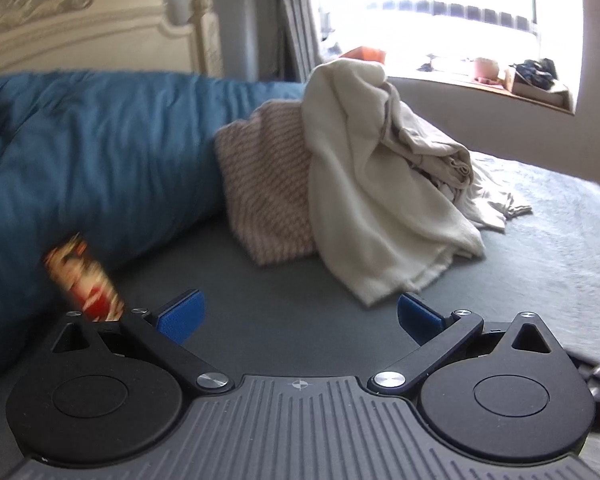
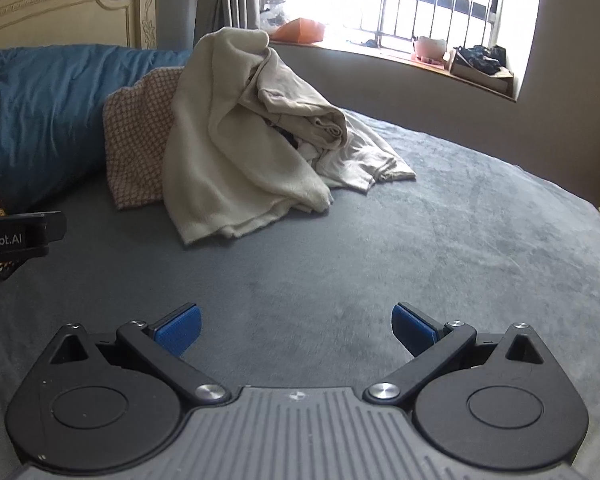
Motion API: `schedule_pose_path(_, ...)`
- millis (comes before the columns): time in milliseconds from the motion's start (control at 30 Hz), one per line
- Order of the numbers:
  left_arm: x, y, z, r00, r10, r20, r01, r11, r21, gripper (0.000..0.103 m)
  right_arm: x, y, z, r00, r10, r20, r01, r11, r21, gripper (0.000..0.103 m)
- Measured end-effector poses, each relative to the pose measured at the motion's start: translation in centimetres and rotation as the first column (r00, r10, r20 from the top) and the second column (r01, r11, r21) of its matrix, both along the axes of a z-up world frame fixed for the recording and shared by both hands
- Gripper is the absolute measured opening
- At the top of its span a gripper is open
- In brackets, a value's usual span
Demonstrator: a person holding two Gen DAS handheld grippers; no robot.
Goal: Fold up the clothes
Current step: 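Grasp the cream garment with the left gripper while the right gripper grasps it too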
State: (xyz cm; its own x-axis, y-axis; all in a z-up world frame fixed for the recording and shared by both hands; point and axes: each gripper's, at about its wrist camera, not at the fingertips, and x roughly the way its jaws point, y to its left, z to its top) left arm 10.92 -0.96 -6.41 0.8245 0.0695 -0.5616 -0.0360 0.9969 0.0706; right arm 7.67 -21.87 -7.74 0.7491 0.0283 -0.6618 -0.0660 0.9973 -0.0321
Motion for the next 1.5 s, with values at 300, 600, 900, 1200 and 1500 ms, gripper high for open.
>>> schedule_pose_path(300, 11.6, -1.3, -4.6, 0.996, -0.054, 0.068, 0.052, 0.998, 0.028, 0.102, 15.0, -0.3, -4.4, 0.970, 0.190, 0.153, -0.188, 0.982, -0.024, 0.103)
schedule_pose_path(600, 19.8, -1.5, -7.9, 0.996, -0.075, -0.041, 0.073, 0.996, -0.047, 0.060, 26.9, 3.1, -9.6, 0.932, 0.357, 0.067, -0.350, 0.932, -0.099, 0.078)
schedule_pose_path(900, 24.3, -1.6, -11.1, 0.990, -0.006, -0.140, 0.008, 1.000, 0.016, 0.081, 31.9, 7.1, -13.7, 0.916, 0.400, -0.027, -0.396, 0.892, -0.219, 0.069)
schedule_pose_path(1200, 23.3, -1.4, -9.6, 0.986, 0.043, -0.162, -0.051, 0.998, -0.041, 0.014, 30.8, 6.2, -10.5, 0.971, 0.231, 0.059, -0.207, 0.940, -0.272, 0.011)
schedule_pose_path(1500, 14.7, -1.1, -1.5, 0.997, -0.071, 0.023, 0.074, 0.986, -0.147, 0.009, 22.9, 1.6, -1.8, 0.942, 0.220, 0.253, -0.204, 0.975, -0.088, 0.010)
